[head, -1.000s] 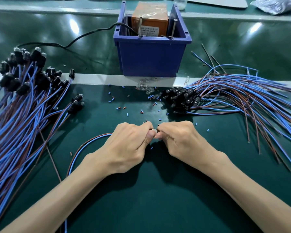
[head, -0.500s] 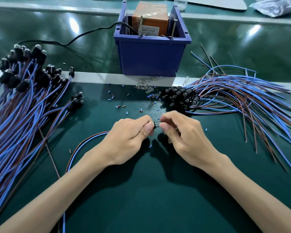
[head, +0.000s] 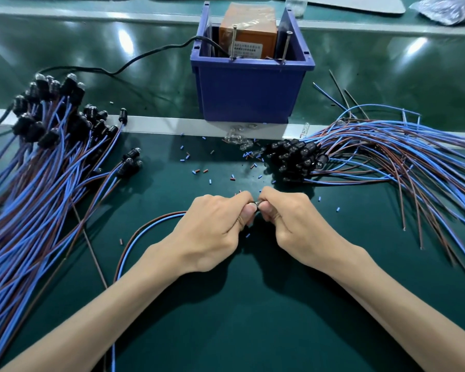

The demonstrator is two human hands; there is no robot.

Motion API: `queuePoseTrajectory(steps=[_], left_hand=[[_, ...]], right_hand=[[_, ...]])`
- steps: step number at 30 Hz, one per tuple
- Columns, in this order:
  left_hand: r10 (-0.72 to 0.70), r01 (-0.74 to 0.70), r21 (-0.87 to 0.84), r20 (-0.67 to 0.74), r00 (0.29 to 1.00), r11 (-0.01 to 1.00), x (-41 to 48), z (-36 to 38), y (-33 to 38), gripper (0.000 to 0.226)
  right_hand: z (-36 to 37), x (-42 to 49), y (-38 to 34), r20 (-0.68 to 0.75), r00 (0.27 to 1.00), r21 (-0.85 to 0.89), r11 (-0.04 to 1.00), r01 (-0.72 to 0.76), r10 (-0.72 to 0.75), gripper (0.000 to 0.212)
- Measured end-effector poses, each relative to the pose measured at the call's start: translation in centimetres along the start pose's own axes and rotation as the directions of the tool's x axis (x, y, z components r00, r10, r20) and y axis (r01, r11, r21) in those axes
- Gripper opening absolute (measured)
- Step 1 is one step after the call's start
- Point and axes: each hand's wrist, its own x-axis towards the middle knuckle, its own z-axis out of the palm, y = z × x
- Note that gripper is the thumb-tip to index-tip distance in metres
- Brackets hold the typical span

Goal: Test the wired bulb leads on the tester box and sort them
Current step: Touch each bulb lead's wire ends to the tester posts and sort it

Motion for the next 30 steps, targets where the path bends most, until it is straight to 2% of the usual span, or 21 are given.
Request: queuePoseTrajectory(steps=[5,9,12,14,17,19,21,24,26,28,30], left_hand=[[0.011,-0.011,0.001,-0.03,0.999,1.0,0.0,0.1,-0.2,0.033],[0.045,-0.042,0.035,-0.082,0.996,0.998,0.1,0.2,0.0,0.021],[-0.004,-0.002,-0.117,-0.057,0.998,0.993,0.2,0.1,-0.4,0.021],[-0.039,0.026,-0.218,-0.055,0.998,0.976,0.2,0.0,-0.7,0.024],[-0.088,0.061,-0.281,-0.085,0.992,0.958,0.3,-0.2,-0.8,0.021],[-0.1,0.065,-0.302,-0.1,0.99,0.951,0.3,-0.3,-0.8,0.02],[-0.097,0.048,-0.351,-0.125,0.987,0.935,0.3,-0.4,-0.7,0.019],[-0.129,0.032,-0.53,-0.148,0.981,0.847,0.3,-0.9,-0.4,0.015],[-0.149,0.001,-0.655,-0.17,0.974,0.756,0.4,-1.0,0.1,0.015],[-0.168,-0.059,-0.754,-0.221,0.961,0.655,0.5,-0.8,1.1,0.026],[-0.185,-0.117,-0.822,-0.26,0.948,0.557,0.5,-0.4,2.4,0.028]], right_hand=[[-0.2,-0.3,-0.3,0.027,0.999,0.077,0.996,-0.034,0.032,0.027],[-0.5,-0.1,-0.4,-0.043,0.998,0.113,0.993,-0.042,0.047,0.033],[-0.3,0.0,-0.3,-0.117,0.992,0.108,0.994,-0.028,0.041,0.03],[-0.4,-0.2,-0.1,-0.193,0.979,0.113,0.993,-0.039,0.061,0.035],[-0.8,-0.4,0.2,-0.344,0.927,0.155,0.983,-0.1,0.149,0.039],[-0.8,-0.4,0.2,-0.362,0.908,0.258,0.959,-0.121,0.212,0.037],[-0.7,-0.3,0.1,-0.337,0.919,0.341,0.937,-0.082,0.203,0.03],[-0.6,-0.4,0.1,-0.245,0.95,0.416,0.906,-0.077,0.193,0.03],[-0.5,-0.4,-0.1,-0.18,0.956,0.524,0.845,-0.107,0.233,0.024],[-0.3,-0.3,-0.6,-0.132,0.959,0.644,0.757,-0.109,0.251,0.016],[0.1,-0.4,-1.2,-0.109,0.975,0.663,0.745,-0.074,0.194,0.025]])
